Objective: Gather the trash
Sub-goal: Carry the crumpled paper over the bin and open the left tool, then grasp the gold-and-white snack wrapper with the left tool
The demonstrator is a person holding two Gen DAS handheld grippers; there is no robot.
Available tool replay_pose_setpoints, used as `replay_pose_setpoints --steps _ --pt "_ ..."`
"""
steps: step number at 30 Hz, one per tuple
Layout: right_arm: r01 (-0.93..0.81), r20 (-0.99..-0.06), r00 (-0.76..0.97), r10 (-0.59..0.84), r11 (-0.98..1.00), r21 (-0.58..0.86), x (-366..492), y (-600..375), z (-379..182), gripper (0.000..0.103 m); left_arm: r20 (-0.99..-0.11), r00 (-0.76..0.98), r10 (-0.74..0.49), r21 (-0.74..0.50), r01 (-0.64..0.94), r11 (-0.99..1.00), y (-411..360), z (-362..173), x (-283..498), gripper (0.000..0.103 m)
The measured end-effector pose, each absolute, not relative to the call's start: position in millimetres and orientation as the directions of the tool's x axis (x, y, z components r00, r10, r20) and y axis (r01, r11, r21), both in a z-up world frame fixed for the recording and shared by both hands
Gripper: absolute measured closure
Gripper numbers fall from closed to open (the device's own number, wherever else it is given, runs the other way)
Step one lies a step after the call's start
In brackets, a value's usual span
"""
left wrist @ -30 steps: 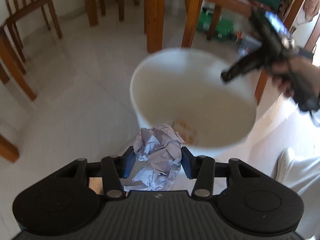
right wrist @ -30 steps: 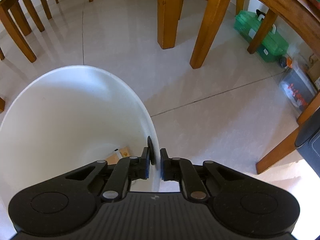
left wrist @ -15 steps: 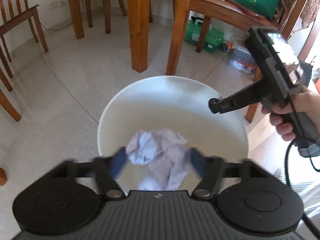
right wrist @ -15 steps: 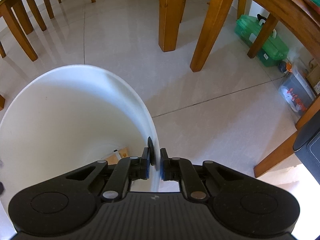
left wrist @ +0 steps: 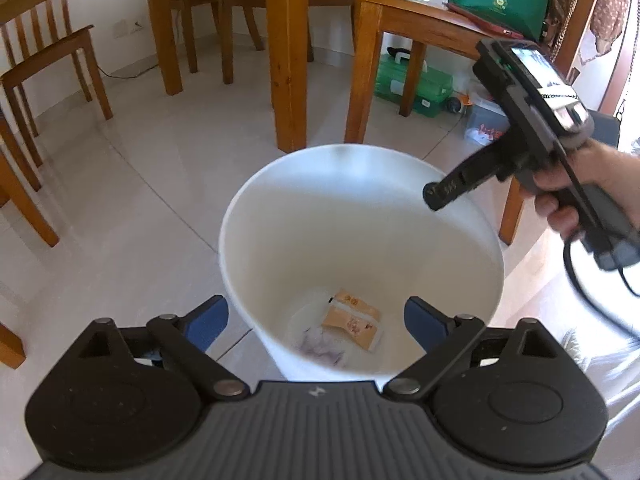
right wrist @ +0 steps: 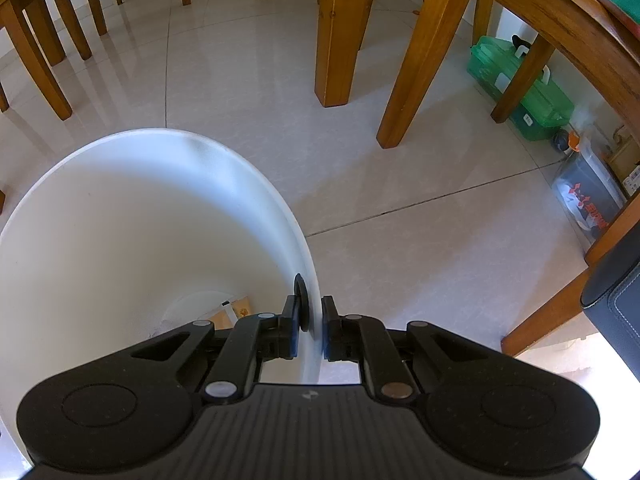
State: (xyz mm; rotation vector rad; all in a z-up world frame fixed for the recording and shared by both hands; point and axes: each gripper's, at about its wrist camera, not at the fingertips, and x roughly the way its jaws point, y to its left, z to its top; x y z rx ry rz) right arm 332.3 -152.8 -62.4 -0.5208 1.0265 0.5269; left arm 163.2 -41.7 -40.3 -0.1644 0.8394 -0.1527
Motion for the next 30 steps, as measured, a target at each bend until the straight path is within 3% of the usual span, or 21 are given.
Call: replay_pose_setpoints --steps 18,25,30 --pt "-0.623 -0.889 0.431 0.156 0.764 -0.168 329 -152 -62 0.089 -0.817 0.571 -0.078 -0.179 -0.122 0.976 -77 -170 54 0.009" --pt "-0.622 -0.889 0.431 0.154 0.765 -0.169 329 -152 -61 0.089 -0.888 0.453 -0.071 -0.124 -0.088 0.988 -115 -229 38 0.015" --pt "-0.621 -0.889 0.431 0.154 0.765 -0.169 330 -153 -61 0.089 -0.923 0.379 -0.057 -0.099 -0.091 0.991 -138 -260 40 0.027"
